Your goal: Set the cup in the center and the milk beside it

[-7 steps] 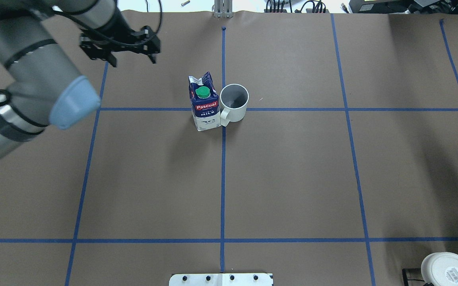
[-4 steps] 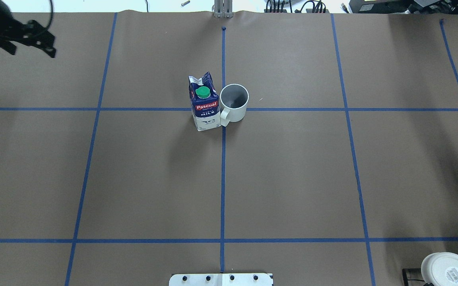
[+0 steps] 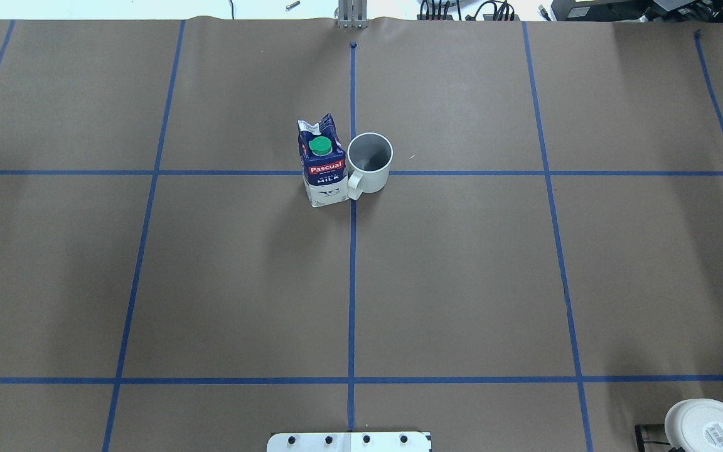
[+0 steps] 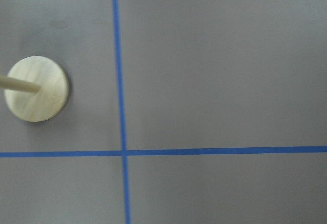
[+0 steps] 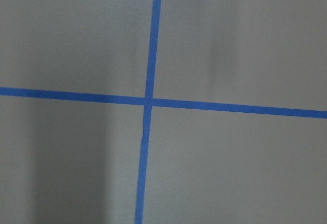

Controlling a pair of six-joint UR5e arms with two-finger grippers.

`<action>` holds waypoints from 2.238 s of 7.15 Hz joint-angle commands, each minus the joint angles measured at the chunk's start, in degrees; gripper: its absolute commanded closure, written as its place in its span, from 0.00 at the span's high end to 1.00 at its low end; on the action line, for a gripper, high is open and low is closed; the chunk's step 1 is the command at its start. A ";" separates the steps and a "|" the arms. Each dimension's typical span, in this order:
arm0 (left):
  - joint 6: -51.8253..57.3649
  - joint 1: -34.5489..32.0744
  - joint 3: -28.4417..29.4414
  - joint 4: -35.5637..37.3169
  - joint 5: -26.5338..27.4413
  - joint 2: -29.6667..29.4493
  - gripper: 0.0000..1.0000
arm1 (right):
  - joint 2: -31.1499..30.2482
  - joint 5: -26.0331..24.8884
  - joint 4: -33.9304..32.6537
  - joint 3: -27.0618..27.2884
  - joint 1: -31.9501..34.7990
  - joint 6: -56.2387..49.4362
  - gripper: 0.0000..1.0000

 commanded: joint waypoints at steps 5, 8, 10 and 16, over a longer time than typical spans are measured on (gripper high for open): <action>2.39 -2.92 7.57 -13.61 -0.12 6.99 0.99 | -1.15 -0.12 -0.07 0.98 1.01 1.96 1.00; 1.69 -2.92 6.43 -13.01 -7.78 7.00 0.99 | -1.24 1.98 -0.07 2.56 1.01 6.53 1.00; 1.69 -2.92 6.78 -13.01 -9.08 7.00 0.99 | -1.15 3.56 0.02 2.66 1.01 7.95 1.00; 1.69 -2.83 7.22 -13.01 -8.99 7.00 0.99 | -1.24 4.18 -0.07 2.48 1.10 7.95 1.00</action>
